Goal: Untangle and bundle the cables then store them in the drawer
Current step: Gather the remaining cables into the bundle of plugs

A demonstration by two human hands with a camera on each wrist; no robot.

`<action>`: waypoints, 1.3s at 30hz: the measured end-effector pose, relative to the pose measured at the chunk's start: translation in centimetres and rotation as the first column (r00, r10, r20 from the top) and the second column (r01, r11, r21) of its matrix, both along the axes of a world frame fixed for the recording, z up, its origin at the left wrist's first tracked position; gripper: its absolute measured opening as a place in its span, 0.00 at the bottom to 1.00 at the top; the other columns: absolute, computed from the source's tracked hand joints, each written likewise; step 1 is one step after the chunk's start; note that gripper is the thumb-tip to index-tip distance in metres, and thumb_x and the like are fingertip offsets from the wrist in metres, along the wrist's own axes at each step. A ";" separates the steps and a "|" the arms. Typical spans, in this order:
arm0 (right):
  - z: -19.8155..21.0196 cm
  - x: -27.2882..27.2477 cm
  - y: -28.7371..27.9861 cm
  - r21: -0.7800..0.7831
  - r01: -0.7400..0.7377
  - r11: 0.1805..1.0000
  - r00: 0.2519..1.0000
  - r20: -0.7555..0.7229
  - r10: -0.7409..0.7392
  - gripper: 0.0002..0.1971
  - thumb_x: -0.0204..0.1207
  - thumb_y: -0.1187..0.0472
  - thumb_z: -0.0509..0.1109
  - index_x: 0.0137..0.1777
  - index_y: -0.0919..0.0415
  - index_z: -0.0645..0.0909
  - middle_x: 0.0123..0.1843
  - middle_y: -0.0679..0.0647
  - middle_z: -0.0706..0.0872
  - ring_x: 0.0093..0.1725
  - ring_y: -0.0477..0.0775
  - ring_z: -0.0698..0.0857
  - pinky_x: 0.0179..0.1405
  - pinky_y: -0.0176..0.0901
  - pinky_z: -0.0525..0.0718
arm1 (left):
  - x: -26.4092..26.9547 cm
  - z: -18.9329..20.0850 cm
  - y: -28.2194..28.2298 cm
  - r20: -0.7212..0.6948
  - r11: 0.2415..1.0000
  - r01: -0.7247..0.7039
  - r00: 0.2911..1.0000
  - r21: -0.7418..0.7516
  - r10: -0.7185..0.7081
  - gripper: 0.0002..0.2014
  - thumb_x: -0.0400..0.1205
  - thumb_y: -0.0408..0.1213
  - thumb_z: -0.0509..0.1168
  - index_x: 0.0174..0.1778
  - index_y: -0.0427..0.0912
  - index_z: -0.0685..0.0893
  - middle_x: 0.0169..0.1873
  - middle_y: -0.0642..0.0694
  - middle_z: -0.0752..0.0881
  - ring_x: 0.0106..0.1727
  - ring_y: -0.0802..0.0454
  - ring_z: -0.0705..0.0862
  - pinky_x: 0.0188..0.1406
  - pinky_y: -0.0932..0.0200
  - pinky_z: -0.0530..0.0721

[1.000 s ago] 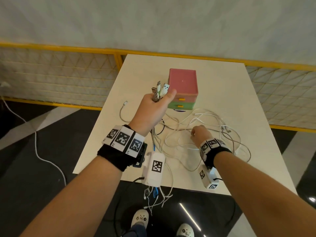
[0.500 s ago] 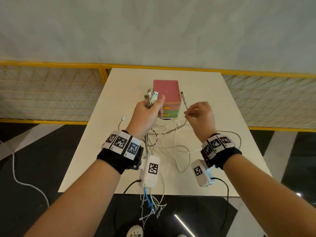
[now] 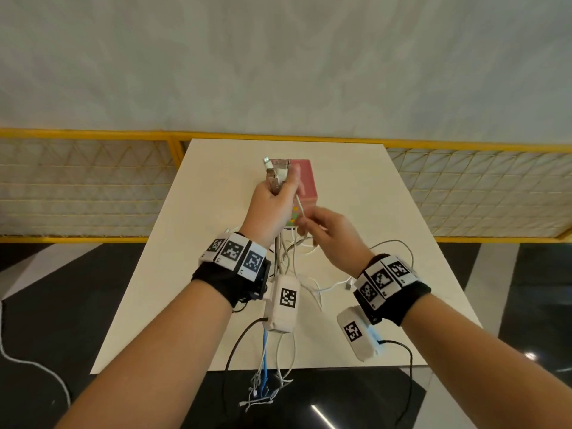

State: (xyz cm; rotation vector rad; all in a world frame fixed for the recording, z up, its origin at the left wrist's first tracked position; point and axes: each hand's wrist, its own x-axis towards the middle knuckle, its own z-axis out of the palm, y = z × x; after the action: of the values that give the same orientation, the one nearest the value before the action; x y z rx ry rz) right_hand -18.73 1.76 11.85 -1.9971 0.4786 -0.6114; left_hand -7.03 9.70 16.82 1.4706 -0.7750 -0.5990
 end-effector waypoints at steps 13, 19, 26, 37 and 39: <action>-4.0 -0.3 -3.8 0.071 -0.126 0.989 0.927 -0.346 0.143 0.11 0.86 0.61 0.55 0.47 0.63 0.77 0.45 0.56 0.83 0.46 0.52 0.84 0.48 0.46 0.89 | 1.8 4.1 1.3 -0.151 0.963 -0.004 0.988 -0.268 -0.038 0.22 0.89 0.51 0.52 0.29 0.48 0.65 0.22 0.52 0.59 0.20 0.57 0.57 0.17 0.65 0.57; -1.8 0.3 -7.8 0.062 0.146 0.987 0.974 -0.185 -0.132 0.07 0.80 0.65 0.67 0.51 0.69 0.84 0.46 0.54 0.84 0.44 0.51 0.86 0.41 0.37 0.90 | 4.2 5.6 3.3 0.052 0.976 0.044 0.998 -0.214 -0.034 0.05 0.83 0.39 0.69 0.46 0.44 0.89 0.18 0.53 0.64 0.17 0.57 0.58 0.18 0.65 0.57; 7.6 2.1 -6.9 0.155 0.141 0.978 0.977 0.137 -0.162 0.05 0.72 0.67 0.76 0.37 0.64 0.83 0.36 0.58 0.86 0.38 0.51 0.86 0.49 0.44 0.88 | 2.2 5.4 3.3 0.209 0.997 0.073 0.975 0.034 -0.079 0.18 0.90 0.43 0.56 0.75 0.50 0.77 0.29 0.43 0.85 0.22 0.49 0.79 0.40 0.53 0.83; 7.4 0.5 -5.6 -0.342 -0.061 0.938 0.996 -0.080 0.036 0.08 0.82 0.62 0.64 0.44 0.59 0.83 0.36 0.49 0.84 0.36 0.37 0.81 0.40 0.23 0.76 | 2.1 5.2 2.2 0.244 0.998 -0.064 0.967 -0.028 0.069 0.19 0.89 0.44 0.58 0.30 0.46 0.76 0.20 0.51 0.79 0.17 0.65 0.74 0.22 0.74 0.70; 5.7 -0.2 -6.1 -0.275 -0.076 0.958 0.991 -0.130 0.042 0.12 0.84 0.62 0.61 0.44 0.65 0.84 0.37 0.56 0.85 0.36 0.40 0.80 0.43 0.31 0.79 | 2.6 5.5 2.3 0.212 0.980 -0.141 0.962 -0.141 0.169 0.19 0.88 0.42 0.59 0.30 0.45 0.76 0.21 0.50 0.76 0.18 0.63 0.73 0.24 0.73 0.71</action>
State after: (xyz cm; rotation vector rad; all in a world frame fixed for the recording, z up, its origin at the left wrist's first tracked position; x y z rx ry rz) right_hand -18.91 -4.39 17.52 -2.3197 0.4222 -0.5443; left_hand -4.45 12.03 22.33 1.4822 -0.8454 -0.2633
